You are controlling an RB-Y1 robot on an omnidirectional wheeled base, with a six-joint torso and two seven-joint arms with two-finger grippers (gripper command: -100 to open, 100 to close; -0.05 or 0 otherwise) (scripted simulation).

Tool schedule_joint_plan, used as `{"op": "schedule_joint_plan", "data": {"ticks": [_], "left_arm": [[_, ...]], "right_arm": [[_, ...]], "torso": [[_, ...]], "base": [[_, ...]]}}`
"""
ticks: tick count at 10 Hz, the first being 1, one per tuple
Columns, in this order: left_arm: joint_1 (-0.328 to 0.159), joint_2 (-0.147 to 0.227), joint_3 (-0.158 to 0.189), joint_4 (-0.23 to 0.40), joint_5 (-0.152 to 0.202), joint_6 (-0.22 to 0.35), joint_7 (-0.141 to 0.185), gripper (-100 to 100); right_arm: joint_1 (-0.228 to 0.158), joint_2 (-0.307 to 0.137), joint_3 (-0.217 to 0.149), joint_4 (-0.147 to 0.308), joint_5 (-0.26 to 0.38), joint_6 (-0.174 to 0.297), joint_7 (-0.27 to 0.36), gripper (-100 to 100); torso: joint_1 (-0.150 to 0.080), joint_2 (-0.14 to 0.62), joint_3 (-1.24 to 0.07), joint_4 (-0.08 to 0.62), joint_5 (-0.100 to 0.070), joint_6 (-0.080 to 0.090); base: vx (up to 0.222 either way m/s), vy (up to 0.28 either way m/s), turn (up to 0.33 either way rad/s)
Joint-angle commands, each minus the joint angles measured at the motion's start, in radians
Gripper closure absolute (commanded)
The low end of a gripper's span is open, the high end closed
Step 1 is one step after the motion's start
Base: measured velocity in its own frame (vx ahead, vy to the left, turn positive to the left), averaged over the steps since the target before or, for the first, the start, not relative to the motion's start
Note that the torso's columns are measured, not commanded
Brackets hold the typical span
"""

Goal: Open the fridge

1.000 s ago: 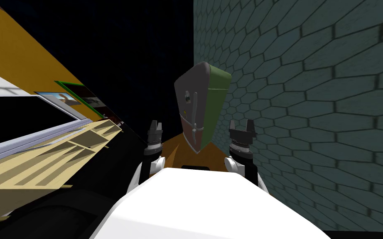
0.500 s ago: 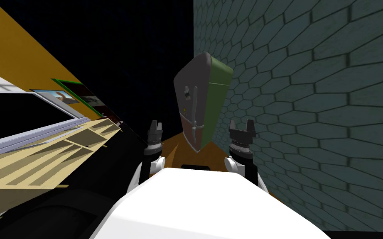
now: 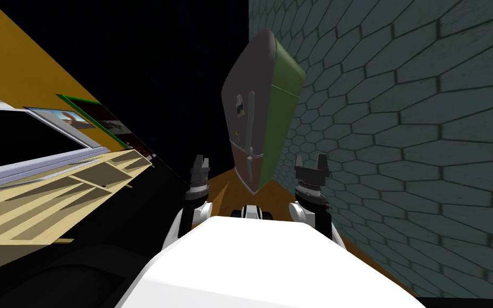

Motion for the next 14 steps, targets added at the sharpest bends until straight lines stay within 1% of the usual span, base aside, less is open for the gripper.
{"op": "schedule_joint_plan", "data": {"ticks": [1,3,4,5,8,10,14], "left_arm": [[-0.007,0.056,-0.003,0.017,-0.006,0.005,-0.001,-100],[-0.016,0.095,-0.009,0.042,-0.016,0.015,-0.003,-100],[-0.023,0.108,-0.014,0.061,-0.024,0.024,-0.005,-100],[-0.034,0.114,-0.022,0.092,-0.037,0.036,-0.008,-100],[-0.054,0.11,-0.037,0.147,-0.06,0.06,-0.013,-100],[-0.069,0.118,-0.047,0.188,-0.077,0.077,-0.016,-100],[-0.098,0.182,-0.068,0.269,-0.111,0.111,-0.023,-100]], "right_arm": [[0.0,0.0,0.0,0.0,0.0,0.0,0.0,0],[0.0,0.0,0.0,0.0,0.0,0.0,0.0,0],[0.0,0.0,0.0,0.0,0.0,0.0,0.0,0],[0.0,0.0,0.0,0.0,0.0,0.0,0.0,0],[0.0,0.0,0.0,0.0,0.0,0.0,0.0,0],[0.0,0.0,0.0,0.0,0.0,0.0,0.0,0],[0.0,0.0,0.0,0.0,0.0,0.0,0.0,0]], "torso": [[0.0,0.009,-0.02,0.01,0.0,0.0],[0.0,0.012,-0.025,0.013,0.0,0.0],[-0.001,0.012,-0.026,0.013,0.0,0.0],[-0.001,0.011,-0.026,0.013,0.0,0.0],[0.001,0.013,-0.025,0.014,0.0,0.0],[0.0,0.014,-0.024,0.014,0.0,0.0],[0.001,0.013,-0.025,0.014,0.0,0.0]], "base": [[0.023,-0.021,-0.035],[0.041,-0.032,-0.059],[0.081,-0.053,-0.099],[0.103,-0.081,-0.145],[0.104,-0.077,-0.108],[0.1,-0.067,-0.116],[0.095,-0.059,-0.096]]}}
